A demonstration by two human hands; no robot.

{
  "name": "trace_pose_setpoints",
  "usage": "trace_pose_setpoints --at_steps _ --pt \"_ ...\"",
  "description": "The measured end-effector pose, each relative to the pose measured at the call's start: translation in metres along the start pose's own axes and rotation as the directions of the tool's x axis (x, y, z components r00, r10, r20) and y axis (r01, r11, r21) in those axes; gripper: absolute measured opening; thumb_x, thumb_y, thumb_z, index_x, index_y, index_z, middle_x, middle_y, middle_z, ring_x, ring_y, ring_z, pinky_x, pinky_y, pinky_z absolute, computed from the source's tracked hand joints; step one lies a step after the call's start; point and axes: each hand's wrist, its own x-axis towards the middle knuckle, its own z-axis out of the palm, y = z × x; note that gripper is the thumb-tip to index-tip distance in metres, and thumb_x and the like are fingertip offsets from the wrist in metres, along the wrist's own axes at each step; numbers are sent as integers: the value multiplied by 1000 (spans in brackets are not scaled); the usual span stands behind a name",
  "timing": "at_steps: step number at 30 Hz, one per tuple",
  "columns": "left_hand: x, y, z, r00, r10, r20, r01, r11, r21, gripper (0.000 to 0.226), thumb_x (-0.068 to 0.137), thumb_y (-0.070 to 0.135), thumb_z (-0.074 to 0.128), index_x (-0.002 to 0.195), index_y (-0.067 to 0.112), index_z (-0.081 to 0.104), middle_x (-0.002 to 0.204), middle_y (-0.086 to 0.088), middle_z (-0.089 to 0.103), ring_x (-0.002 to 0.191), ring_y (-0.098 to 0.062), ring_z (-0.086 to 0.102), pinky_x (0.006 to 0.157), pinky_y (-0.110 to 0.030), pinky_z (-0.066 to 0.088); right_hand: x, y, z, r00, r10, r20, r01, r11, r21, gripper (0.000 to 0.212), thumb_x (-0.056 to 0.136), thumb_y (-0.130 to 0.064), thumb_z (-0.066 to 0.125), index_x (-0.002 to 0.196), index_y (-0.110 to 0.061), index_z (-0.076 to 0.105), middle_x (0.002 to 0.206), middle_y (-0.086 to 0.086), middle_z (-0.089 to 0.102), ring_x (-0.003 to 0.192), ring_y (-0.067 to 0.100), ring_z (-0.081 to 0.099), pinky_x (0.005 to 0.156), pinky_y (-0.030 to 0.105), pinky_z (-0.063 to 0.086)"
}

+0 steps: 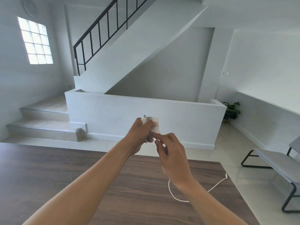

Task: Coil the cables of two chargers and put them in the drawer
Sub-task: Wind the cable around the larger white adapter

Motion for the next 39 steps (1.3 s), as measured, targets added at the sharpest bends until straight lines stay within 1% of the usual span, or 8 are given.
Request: trace_pose_setpoints --at_steps 5,9,13,23,26,31,35,39 --pt "2 2 -3 999 -22 -32 20 998 -63 15 94 15 54 106 7 49 81 -8 57 49 -15 65 67 -40 39 -11 10 4 993 118 14 -119 986 115 14 96 -19 57 94 -29 66 77 -19 60 52 8 45 55 12 33" --pt "-2 5 -5 997 -20 79 21 1000 -8 16 94 18 54 105 7 51 79 -8 57 58 -21 57 63 -36 38 9 23 -2 953 258 156 -278 953 120 18 94 -29 59 77 -23 64 69 -4 64 45 6 43 49 14 32" --pt "-8 7 -10 974 14 227 -49 987 152 14 95 16 51 107 7 51 76 -10 58 55 -20 48 48 -24 32 36 33 -17 935 245 258 -242 969 -44 27 93 -26 58 68 -34 59 61 -9 56 49 5 42 51 19 33" --pt "-8 -8 -31 936 -87 342 -79 892 444 40 81 31 58 116 13 50 89 -2 55 73 -17 51 60 -30 39 84 16 -44 859 239 453 -197 971 -137 22 89 -31 66 71 -21 70 64 -13 62 52 -10 52 55 10 38" --pt "-7 -10 -32 952 -81 295 -68 884 463 41 77 34 57 113 16 51 88 -1 57 71 -17 51 59 -30 38 86 12 -41 860 244 448 -194 969 -156 22 91 -31 63 73 -22 72 69 -7 65 56 -6 54 55 10 40" --pt "-2 -13 -36 968 -48 245 -70 891 450 32 83 35 56 108 17 49 85 -3 57 65 -17 49 56 -28 36 75 7 -25 899 219 380 -146 966 -212 30 96 -27 52 81 -12 74 72 5 68 63 21 54 64 32 45" --pt "0 -16 -36 969 -24 247 -88 898 430 35 91 41 61 109 16 45 81 -1 57 60 -15 47 54 -25 36 68 2 -14 924 161 347 -74 966 -250 30 96 -22 47 72 -25 65 73 -1 67 61 15 53 59 31 41" --pt "5 -19 -37 975 20 222 -110 909 402 32 94 38 59 112 15 45 82 -1 57 63 -17 47 54 -27 37 58 4 -4 965 86 250 -34 978 -206 29 98 -23 44 89 -17 71 82 -1 66 74 14 57 68 33 47"
